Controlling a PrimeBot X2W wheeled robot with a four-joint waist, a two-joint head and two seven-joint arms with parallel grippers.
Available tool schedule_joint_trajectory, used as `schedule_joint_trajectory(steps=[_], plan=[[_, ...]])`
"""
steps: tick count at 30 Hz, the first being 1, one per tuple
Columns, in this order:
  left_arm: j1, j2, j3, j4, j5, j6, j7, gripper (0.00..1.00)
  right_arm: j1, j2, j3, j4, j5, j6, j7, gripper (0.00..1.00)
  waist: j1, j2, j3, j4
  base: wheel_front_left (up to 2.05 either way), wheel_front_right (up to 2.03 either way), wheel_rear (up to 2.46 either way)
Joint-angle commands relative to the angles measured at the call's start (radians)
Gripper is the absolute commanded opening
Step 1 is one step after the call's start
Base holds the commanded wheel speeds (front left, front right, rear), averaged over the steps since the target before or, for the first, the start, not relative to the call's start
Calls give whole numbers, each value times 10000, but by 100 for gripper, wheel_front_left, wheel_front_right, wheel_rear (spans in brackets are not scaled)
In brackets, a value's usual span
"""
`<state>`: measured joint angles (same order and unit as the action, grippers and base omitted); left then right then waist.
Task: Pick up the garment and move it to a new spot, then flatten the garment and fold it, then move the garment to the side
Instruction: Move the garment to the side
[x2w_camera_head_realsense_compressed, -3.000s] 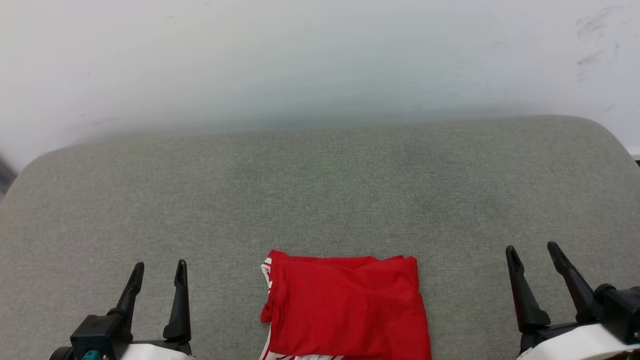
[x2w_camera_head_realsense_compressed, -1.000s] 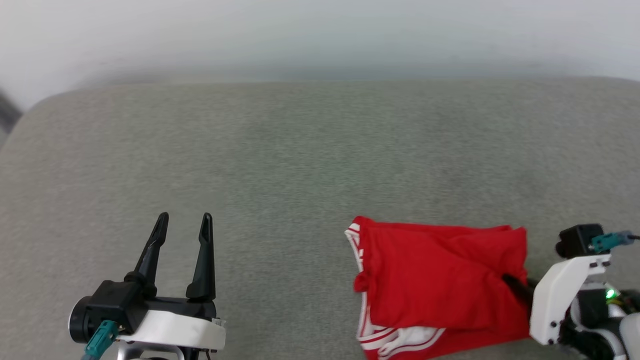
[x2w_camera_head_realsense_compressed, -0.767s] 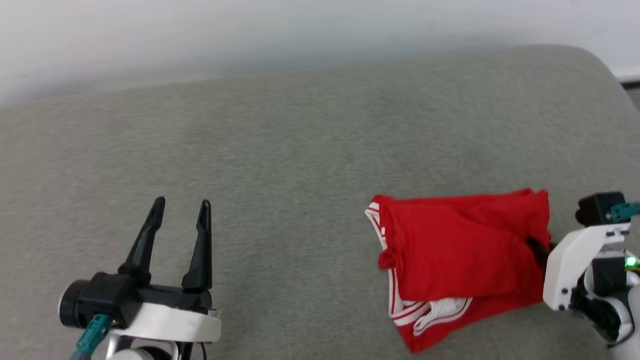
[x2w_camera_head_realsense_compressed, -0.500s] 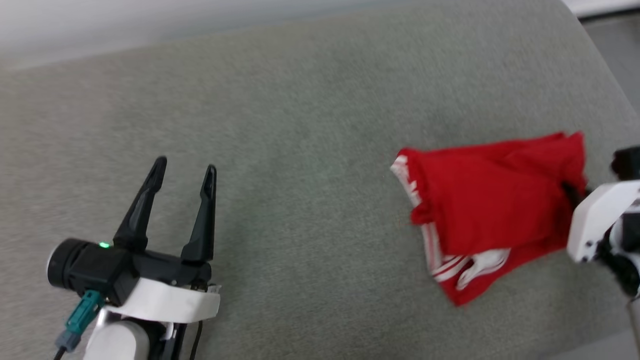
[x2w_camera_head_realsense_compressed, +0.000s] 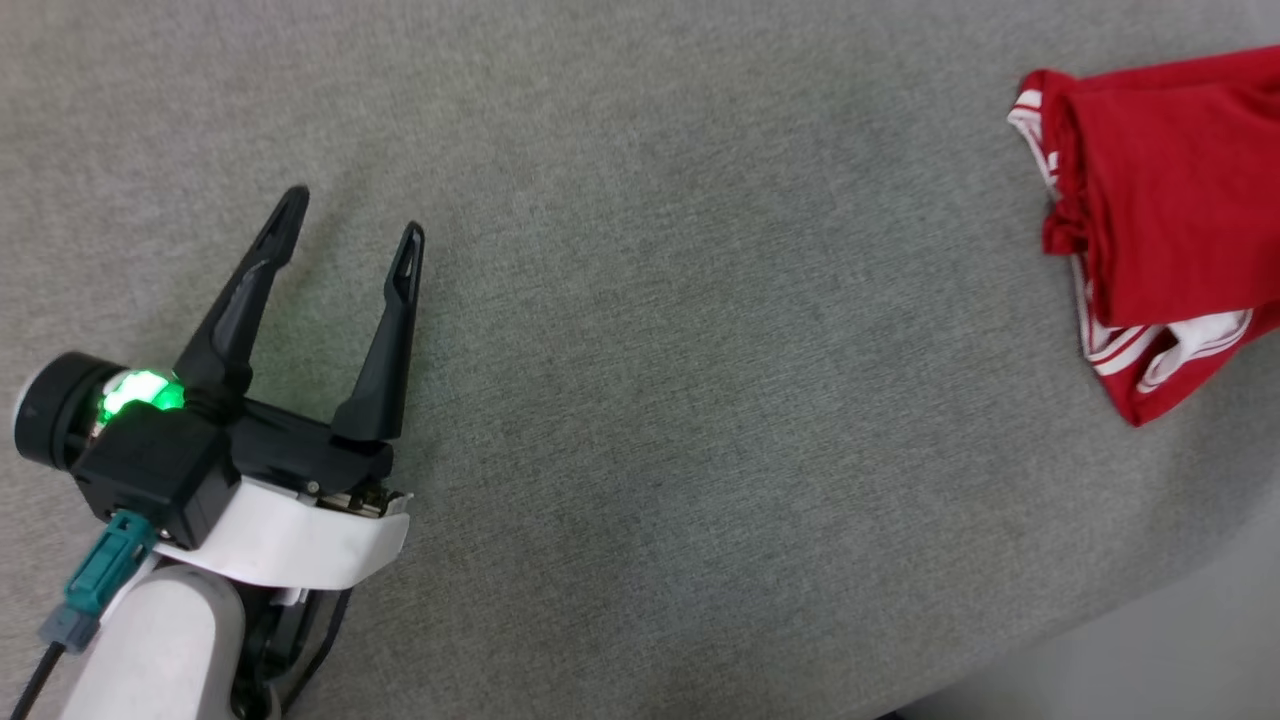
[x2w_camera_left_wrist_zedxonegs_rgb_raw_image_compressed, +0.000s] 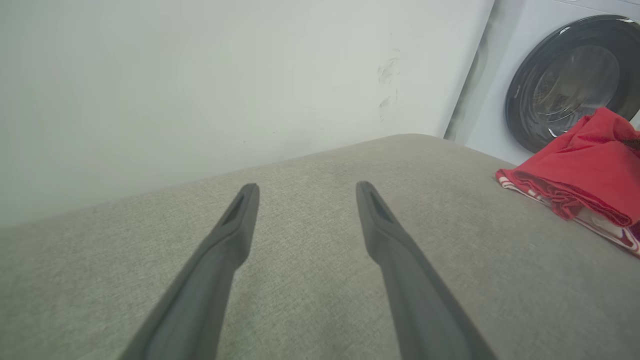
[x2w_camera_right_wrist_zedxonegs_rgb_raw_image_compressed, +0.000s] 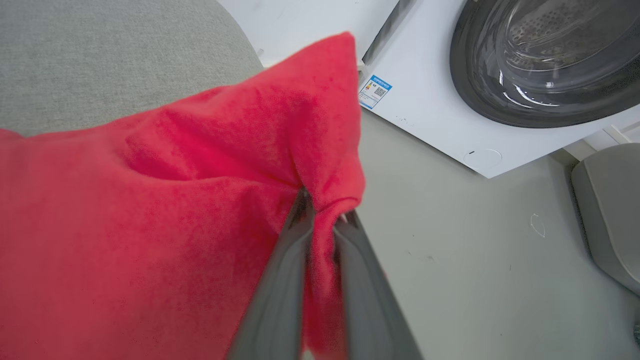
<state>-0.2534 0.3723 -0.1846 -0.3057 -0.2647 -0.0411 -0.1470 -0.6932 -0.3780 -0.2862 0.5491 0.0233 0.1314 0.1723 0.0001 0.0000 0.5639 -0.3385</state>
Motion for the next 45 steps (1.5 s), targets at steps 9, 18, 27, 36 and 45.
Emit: schedule_joint_trajectory(steps=[9, 18, 27, 36, 45], plan=[[-657, 191, -191, -190, 115, -176, 224, 100, -739, 508, -1443, 1084, -1551, -13, -1382, 100, -1, 0, 951, 306, 0, 0, 0], [-588, 38, -271, 240, -2, -75, -16, 100, -741, 876, -2350, 1300, -2211, -14, -3177, 100, -1, 0, 497, 374, 0, 0, 0], [15, -556, -417, 1247, -278, 216, -683, 100, 733, 1209, -1928, 414, -1375, -13, -4153, 100, -1, 0, -1224, 792, 0, 0, 0], [937, -1160, -348, 2136, -560, 578, -1043, 100, 3042, 2036, -834, -1403, -322, -11, -3686, 100, -1, 0, -2829, 1591, 0, 0, 0], [1714, -1635, -12, 2864, -609, 865, -1180, 100, 4783, 2721, 150, -3225, 251, -11, -2922, 100, -1, 0, -4103, 2659, 0, 0, 0]])
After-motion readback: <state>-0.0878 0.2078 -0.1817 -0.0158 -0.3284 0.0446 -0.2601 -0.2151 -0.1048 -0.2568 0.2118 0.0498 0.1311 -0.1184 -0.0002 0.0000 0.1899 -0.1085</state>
